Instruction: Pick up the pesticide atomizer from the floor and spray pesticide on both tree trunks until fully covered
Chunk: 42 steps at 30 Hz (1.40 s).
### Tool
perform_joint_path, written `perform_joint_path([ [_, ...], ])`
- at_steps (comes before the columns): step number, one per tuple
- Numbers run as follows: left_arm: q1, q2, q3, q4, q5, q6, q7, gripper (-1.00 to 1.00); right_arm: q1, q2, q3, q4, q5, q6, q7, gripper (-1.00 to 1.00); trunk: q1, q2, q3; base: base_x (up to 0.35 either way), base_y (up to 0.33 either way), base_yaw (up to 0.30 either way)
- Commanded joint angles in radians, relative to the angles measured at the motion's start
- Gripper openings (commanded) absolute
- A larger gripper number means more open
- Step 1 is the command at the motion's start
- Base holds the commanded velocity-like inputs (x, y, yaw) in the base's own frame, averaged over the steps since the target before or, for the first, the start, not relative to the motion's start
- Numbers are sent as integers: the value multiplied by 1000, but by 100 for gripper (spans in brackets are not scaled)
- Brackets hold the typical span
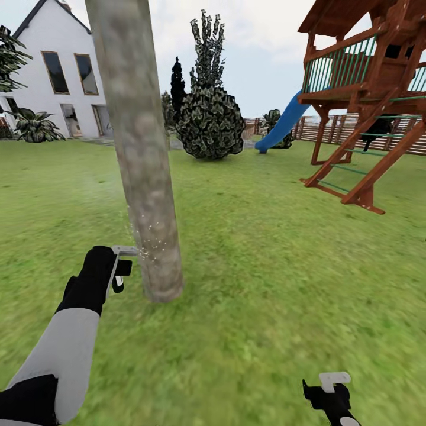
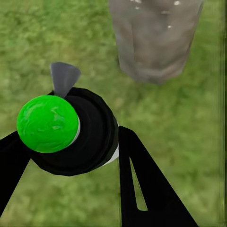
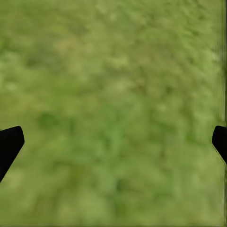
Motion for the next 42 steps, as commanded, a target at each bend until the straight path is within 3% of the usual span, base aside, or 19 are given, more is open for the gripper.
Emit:
perform_joint_path([
  [1,-1,0,1,-1,-12,3,-10,-100,-1,0,-6,2,11,-3,-5,100,0,0,-1,0,-270,0],
  [15,1,3,-2,-1,-13,3,-10,-100,-1,2,-6,2,11,-3,-5,100,0,0,-1,132,-253,2],
  [26,1,3,-3,0,-15,2,-10,-100,-1,4,-6,2,11,-3,-5,100,0,0,-1,176,-237,223],
  [42,2,10,7,2,-17,2,-9,-100,-1,4,-6,2,11,-3,-5,100,0,0,-1,138,-247,17],
])
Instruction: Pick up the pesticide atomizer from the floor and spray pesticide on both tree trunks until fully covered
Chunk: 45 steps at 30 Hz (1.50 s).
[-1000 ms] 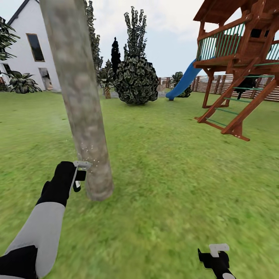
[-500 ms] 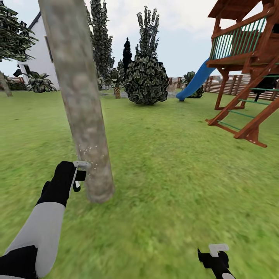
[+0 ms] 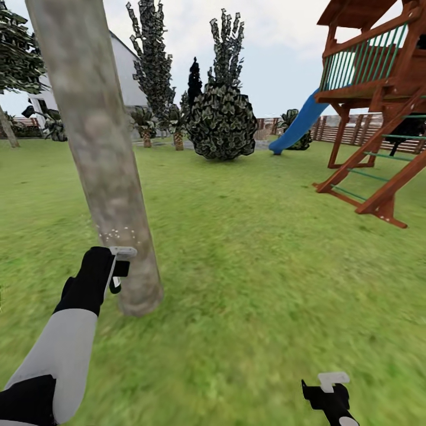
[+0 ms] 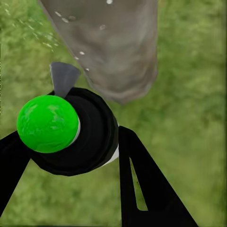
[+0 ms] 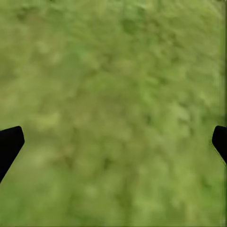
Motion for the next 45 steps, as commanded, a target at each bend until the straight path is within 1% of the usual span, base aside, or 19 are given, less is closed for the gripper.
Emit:
perform_joint_path([
  [1,-1,1,3,-1,-10,3,-10,-100,-1,0,-6,2,11,-3,-5,100,0,0,-1,88,-265,199],
  [7,3,4,5,1,-12,2,-8,-100,-1,0,-6,2,11,-3,-5,100,0,0,-1,86,-266,262],
  [9,23,7,6,3,-11,1,-5,-100,-1,0,-6,2,11,-3,-5,100,0,0,-1,85,-266,276],
  [10,45,15,7,4,-10,0,-4,-100,-1,0,-6,2,11,-3,-5,100,0,0,-1,85,-266,276],
  [11,57,25,7,5,-9,-1,-4,-100,-1,0,-6,2,11,-3,-5,100,0,0,-1,85,-266,276],
  [13,79,36,9,9,-7,-4,-5,-100,-1,1,-6,2,11,-3,-5,100,0,0,-1,85,-266,276],
  [15,88,39,9,11,-6,-6,-4,-100,-1,1,-6,2,11,-3,-5,100,0,0,-1,85,-266,276],
  [24,107,33,7,16,-3,-9,-3,-100,-1,1,-6,2,11,-3,-5,100,0,0,-1,85,-266,276],
  [26,123,30,7,16,-2,-10,-5,-100,-1,1,-6,2,11,-3,-5,100,0,0,-1,86,-266,276],
  [30,129,29,8,16,-2,-11,-5,-100,-1,1,-6,2,11,-3,-5,100,0,0,-1,86,-266,249],
  [39,133,30,8,16,-4,-11,-5,-100,-1,-5,-6,2,11,-3,-5,100,0,0,-1,71,-267,15],
  [43,134,35,9,16,-4,-11,-4,-100,-1,-5,-6,2,11,-3,-5,100,0,0,-1,4,-269,0],
  [44,142,37,10,16,-4,-11,-3,-100,-1,-4,-6,2,11,-3,-5,100,0,0,-1,1,-269,0],
  [45,153,38,21,16,-4,-12,-4,-100,-1,-2,-6,2,11,-3,-5,100,0,0,-1,0,-270,0],
])
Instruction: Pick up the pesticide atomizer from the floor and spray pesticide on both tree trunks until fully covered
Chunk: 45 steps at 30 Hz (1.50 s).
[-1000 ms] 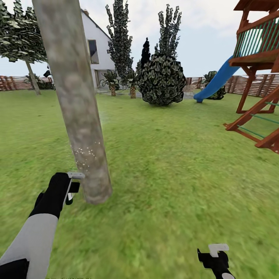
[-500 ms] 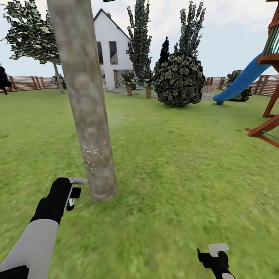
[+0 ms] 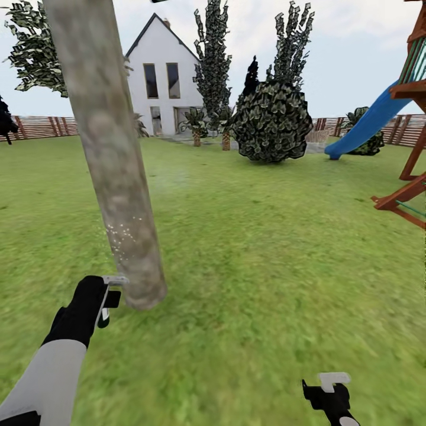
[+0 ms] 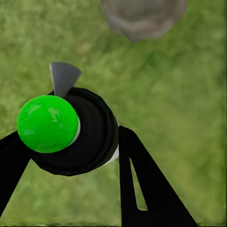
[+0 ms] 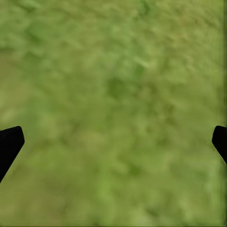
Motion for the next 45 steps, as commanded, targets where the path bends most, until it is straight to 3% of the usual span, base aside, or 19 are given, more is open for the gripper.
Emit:
perform_joint_path([
  [1,4,0,11,-1,-9,2,-11,-100,-1,0,-6,2,11,-3,-5,100,0,0,-1,0,-270,0],
  [14,15,-2,17,-1,-9,1,-11,-100,-1,1,-6,2,11,-3,-5,100,0,0,-1,7,-269,193],
  [33,15,-1,18,-1,-11,1,-9,-100,-1,1,-6,0,11,-3,-5,100,0,0,-1,134,-269,19],
  [45,45,7,32,-1,-11,-29,-8,-100,-1,2,-6,0,11,-3,-5,100,0,0,-1,140,-269,263],
])
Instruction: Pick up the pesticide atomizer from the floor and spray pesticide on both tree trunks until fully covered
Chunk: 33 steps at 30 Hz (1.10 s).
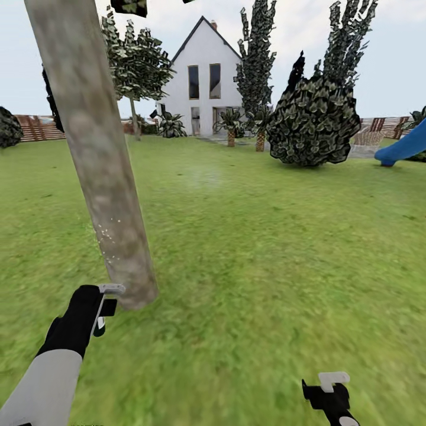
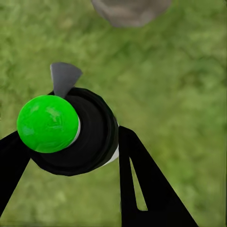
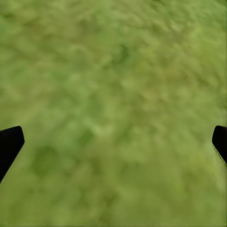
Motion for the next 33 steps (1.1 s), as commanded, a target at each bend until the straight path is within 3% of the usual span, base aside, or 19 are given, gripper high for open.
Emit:
perform_joint_path([
  [1,-1,-1,1,-1,-12,3,-10,-100,-1,0,-6,2,11,-4,-5,100,0,0,-1,141,-269,277],
  [12,-1,-3,2,-3,-9,2,-10,-100,-1,0,-6,2,11,-4,-5,100,0,0,-1,142,-269,264],
  [24,-1,-2,2,-3,-10,2,-10,-100,-1,0,-6,3,11,-4,-3,100,0,0,-1,139,-269,16],
  [33,-1,-2,2,-3,-10,3,-10,-100,-1,1,-6,3,11,-4,-5,100,0,0,-1,91,-269,266],
])
